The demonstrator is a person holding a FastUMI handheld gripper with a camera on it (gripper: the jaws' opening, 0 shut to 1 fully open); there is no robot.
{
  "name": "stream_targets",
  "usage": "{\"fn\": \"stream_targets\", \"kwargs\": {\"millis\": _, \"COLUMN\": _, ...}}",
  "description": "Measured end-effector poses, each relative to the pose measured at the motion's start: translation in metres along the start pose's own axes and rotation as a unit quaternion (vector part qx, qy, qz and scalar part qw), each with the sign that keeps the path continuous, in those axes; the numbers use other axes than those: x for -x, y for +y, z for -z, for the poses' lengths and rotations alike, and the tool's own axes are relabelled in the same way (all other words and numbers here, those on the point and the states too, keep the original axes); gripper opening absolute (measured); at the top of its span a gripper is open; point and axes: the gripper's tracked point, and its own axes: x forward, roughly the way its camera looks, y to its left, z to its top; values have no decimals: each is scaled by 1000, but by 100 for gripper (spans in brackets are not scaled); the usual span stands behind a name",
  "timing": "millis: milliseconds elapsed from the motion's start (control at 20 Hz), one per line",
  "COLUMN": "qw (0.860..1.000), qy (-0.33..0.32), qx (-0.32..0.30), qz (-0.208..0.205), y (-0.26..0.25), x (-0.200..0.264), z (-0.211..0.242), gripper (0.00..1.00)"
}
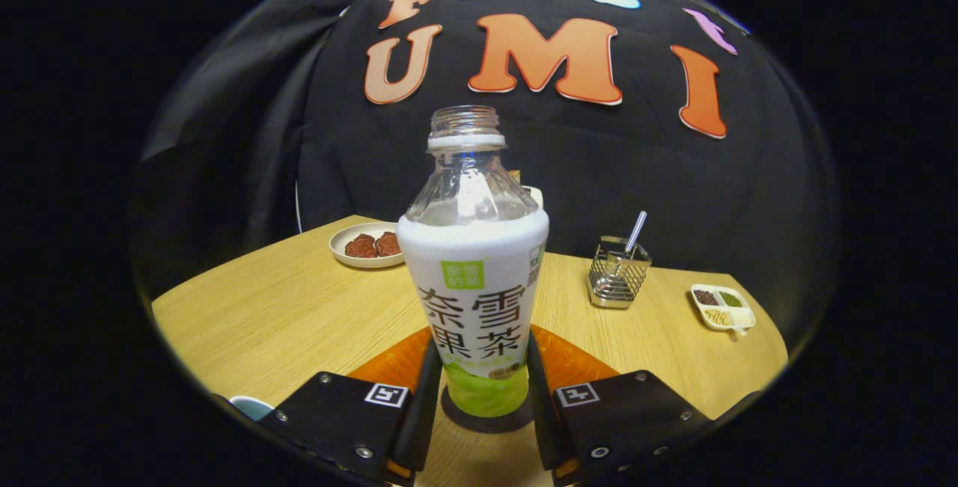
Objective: Take the bottle from table, then pour the juice into the cup, finally place the bottle on the coaster
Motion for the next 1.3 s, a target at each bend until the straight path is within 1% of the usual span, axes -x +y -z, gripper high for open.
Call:
{"fn": "stream_targets", "kwargs": {"millis": 200, "qw": 1000, "qy": 20, "qx": -10, "qz": 2, "y": -5, "x": -13, "z": 17, "gripper": 57}}
{"fn": "stream_targets", "kwargs": {"millis": 350, "qw": 1000, "qy": 15, "qx": -15, "qz": 5, "y": -12, "x": -16, "z": 18, "gripper": 58}}
{"fn": "stream_targets", "kwargs": {"millis": 500, "qw": 999, "qy": 27, "qx": -34, "qz": 14, "y": -20, "x": -12, "z": 19, "gripper": 67}}
{"fn": "stream_targets", "kwargs": {"millis": 550, "qw": 999, "qy": 29, "qx": -42, "qz": 6, "y": -18, "x": -9, "z": 17, "gripper": 70}}
{"fn": "stream_targets", "kwargs": {"millis": 600, "qw": 998, "qy": 31, "qx": -47, "qz": 0, "y": -16, "x": -1, "z": 14, "gripper": 83}}
{"fn": "stream_targets", "kwargs": {"millis": 700, "qw": 999, "qy": 23, "qx": -39, "qz": -3, "y": -19, "x": 19, "z": 4, "gripper": 95}}
{"fn": "stream_targets", "kwargs": {"millis": 800, "qw": 1000, "qy": 11, "qx": -12, "qz": 6, "y": -29, "x": 43, "z": -5, "gripper": 97}}
{"fn": "stream_targets", "kwargs": {"millis": 850, "qw": 1000, "qy": 2, "qx": -4, "qz": 6, "y": -32, "x": 57, "z": -12, "gripper": 98}}
{"fn": "stream_targets", "kwargs": {"millis": 1100, "qw": 998, "qy": -62, "qx": -4, "qz": 4, "y": -47, "x": 131, "z": -61, "gripper": 97}}
{"fn": "stream_targets", "kwargs": {"millis": 1200, "qw": 996, "qy": -88, "qx": -1, "qz": 9, "y": -52, "x": 168, "z": -84, "gripper": 97}}
{"fn": "stream_targets", "kwargs": {"millis": 1300, "qw": 993, "qy": -116, "qx": -7, "qz": 0, "y": -53, "x": 204, "z": -108, "gripper": 97}}
